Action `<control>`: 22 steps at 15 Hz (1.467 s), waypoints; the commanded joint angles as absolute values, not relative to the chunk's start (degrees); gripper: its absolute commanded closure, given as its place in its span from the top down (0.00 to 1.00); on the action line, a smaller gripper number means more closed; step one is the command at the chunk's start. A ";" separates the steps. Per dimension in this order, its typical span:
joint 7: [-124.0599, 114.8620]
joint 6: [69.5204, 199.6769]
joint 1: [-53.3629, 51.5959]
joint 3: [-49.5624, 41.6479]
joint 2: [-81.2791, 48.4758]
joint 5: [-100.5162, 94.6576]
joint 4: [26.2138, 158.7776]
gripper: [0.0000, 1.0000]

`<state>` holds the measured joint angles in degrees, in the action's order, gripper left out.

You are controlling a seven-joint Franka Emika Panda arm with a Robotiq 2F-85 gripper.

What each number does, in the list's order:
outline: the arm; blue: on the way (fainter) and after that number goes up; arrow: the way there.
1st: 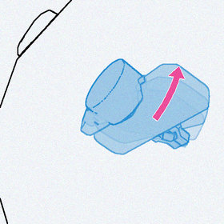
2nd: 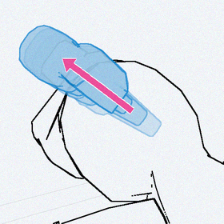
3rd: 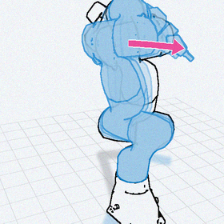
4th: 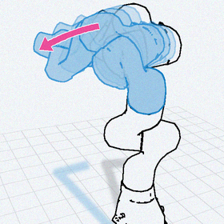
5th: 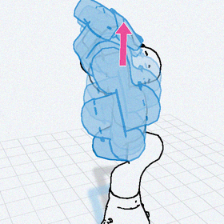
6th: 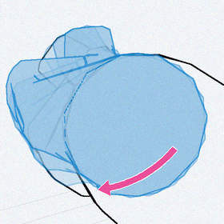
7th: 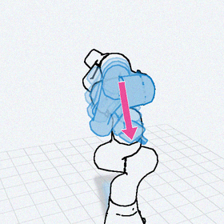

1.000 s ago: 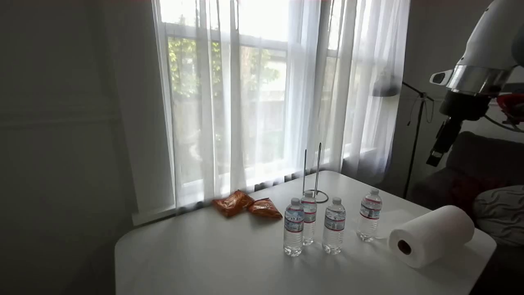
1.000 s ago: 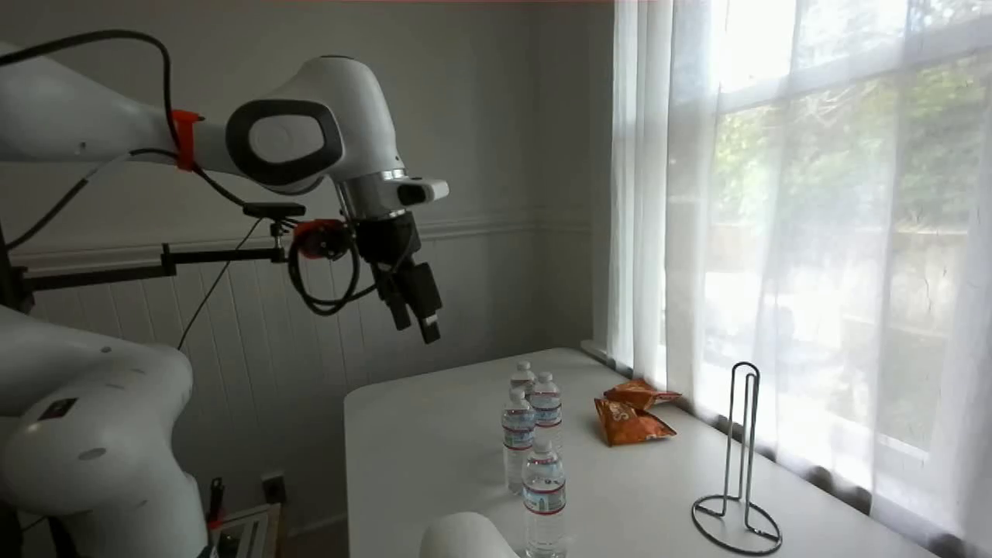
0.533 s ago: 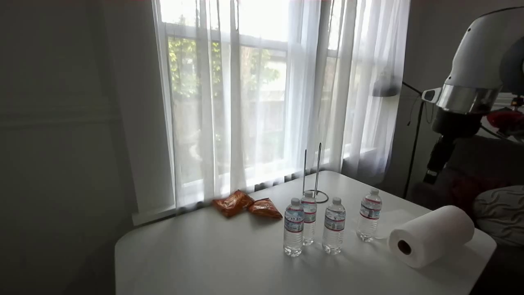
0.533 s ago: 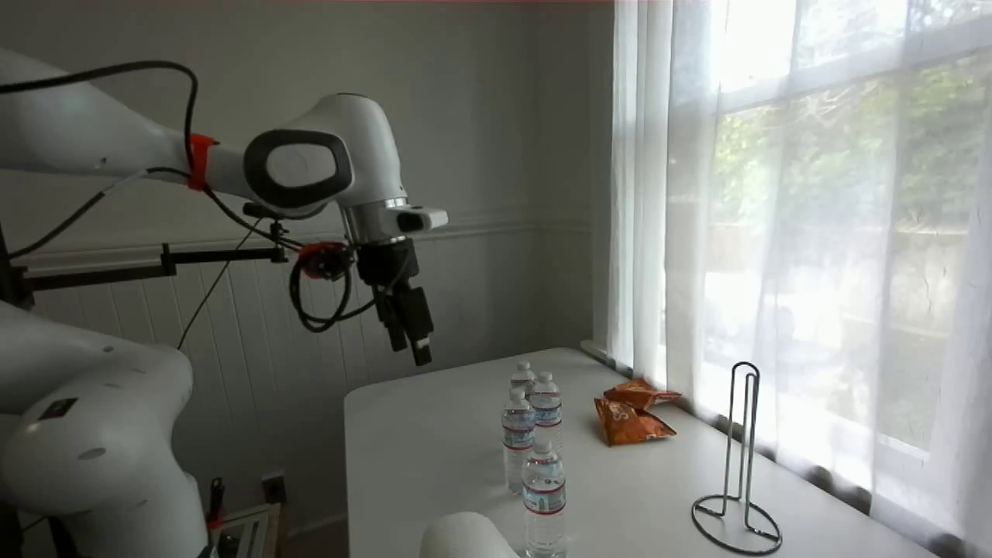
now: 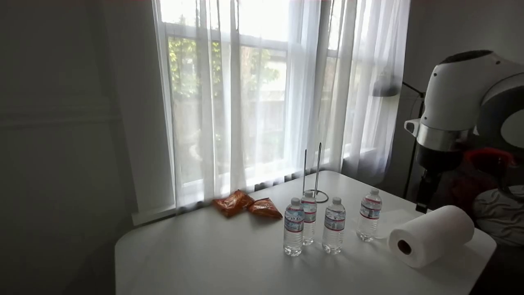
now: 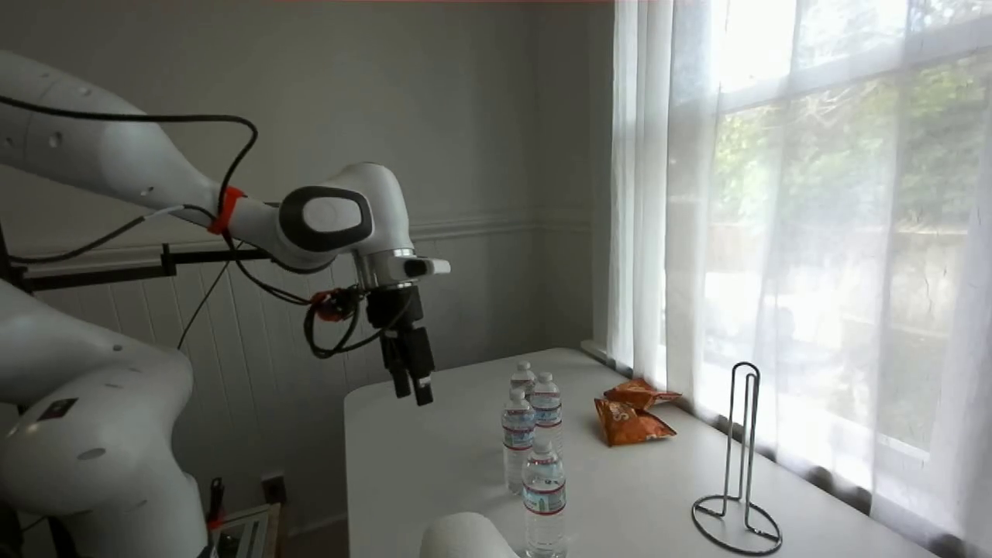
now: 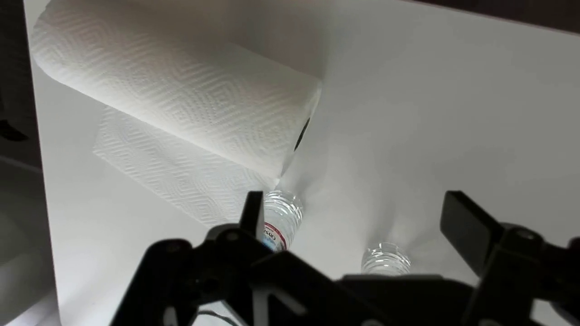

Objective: Set the paper towel roll upright

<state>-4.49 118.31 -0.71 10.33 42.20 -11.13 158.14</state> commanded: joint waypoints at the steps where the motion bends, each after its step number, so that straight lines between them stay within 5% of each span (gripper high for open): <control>1: -8.53 123.60 0.26 11.88 34.64 -15.40 158.01 1.00; 10: -7.71 124.11 -1.38 10.23 32.05 -14.53 157.88 1.00; 22: -37.03 122.55 4.04 16.87 14.07 -39.06 156.50 1.00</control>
